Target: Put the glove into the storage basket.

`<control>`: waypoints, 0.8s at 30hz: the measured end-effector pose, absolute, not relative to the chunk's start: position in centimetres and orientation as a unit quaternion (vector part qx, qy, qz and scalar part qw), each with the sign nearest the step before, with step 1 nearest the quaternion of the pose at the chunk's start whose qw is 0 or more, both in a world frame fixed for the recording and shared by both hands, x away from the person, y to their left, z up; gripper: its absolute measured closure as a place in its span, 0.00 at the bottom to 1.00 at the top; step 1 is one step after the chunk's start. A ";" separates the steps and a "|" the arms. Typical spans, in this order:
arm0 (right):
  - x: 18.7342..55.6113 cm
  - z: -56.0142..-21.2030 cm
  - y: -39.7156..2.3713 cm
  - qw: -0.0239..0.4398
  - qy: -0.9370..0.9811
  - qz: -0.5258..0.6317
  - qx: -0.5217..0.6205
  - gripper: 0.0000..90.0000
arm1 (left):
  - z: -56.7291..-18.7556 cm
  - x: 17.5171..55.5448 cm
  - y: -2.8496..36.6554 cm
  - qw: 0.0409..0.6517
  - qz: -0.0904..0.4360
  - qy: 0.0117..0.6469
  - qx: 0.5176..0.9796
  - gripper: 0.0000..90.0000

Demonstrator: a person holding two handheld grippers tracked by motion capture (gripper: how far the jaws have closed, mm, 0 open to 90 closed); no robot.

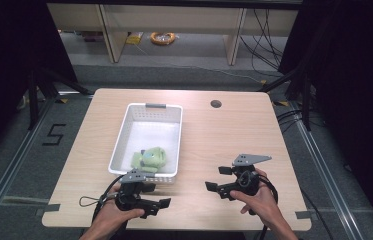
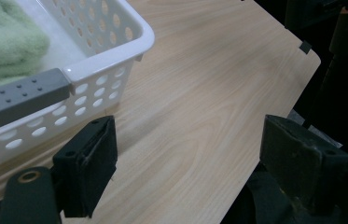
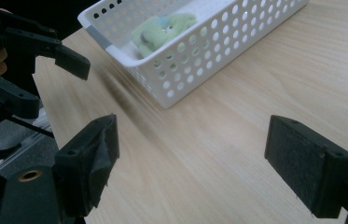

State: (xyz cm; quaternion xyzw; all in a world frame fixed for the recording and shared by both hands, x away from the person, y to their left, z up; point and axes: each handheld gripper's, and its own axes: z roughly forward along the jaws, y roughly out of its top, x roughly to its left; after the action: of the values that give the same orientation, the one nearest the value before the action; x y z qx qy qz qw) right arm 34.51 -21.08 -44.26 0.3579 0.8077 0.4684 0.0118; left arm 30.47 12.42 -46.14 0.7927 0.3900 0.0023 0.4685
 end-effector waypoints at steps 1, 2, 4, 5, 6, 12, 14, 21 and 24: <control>34.6 -44.4 -21.2 0.014 0.809 0.470 0.353 0.21 | -46.2 30.4 12.4 0.467 0.006 0.388 0.795 0.21; 34.2 -44.3 -21.2 0.012 0.808 0.462 0.367 0.21 | -46.4 30.3 12.4 0.468 0.007 0.388 0.794 0.21; 34.3 -44.7 -21.4 0.016 0.810 0.468 0.353 0.21 | -46.6 30.2 12.4 0.463 0.008 0.386 0.798 0.21; 34.0 -44.7 -21.4 0.010 0.810 0.463 0.360 0.21 | -46.7 30.1 12.4 0.463 0.012 0.386 0.798 0.21; 33.8 -44.7 -21.4 0.003 0.806 0.463 0.368 0.21 | -46.9 30.0 12.3 0.465 0.011 0.388 0.796 0.21; 33.3 -45.4 -21.9 0.015 0.809 0.465 0.360 0.21 | -47.7 29.5 12.4 0.460 0.012 0.384 0.800 0.20; 33.4 -45.8 -22.2 0.012 0.815 0.470 0.338 0.21 | -48.0 29.3 12.3 0.462 0.016 0.386 0.799 0.20; 32.2 -46.6 -22.6 0.011 0.807 0.473 0.354 0.21 | -48.7 28.6 12.4 0.462 0.004 0.384 0.800 0.19; 31.5 -46.8 -22.7 0.008 0.803 0.468 0.369 0.20 | -49.0 28.2 12.3 0.462 0.010 0.383 0.800 0.19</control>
State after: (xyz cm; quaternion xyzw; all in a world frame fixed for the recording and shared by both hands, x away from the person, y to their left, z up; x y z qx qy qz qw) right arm 31.54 -22.73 -46.81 0.3690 0.8028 0.4682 0.0075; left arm 28.20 12.32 -49.02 0.7998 0.3828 0.0099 0.4622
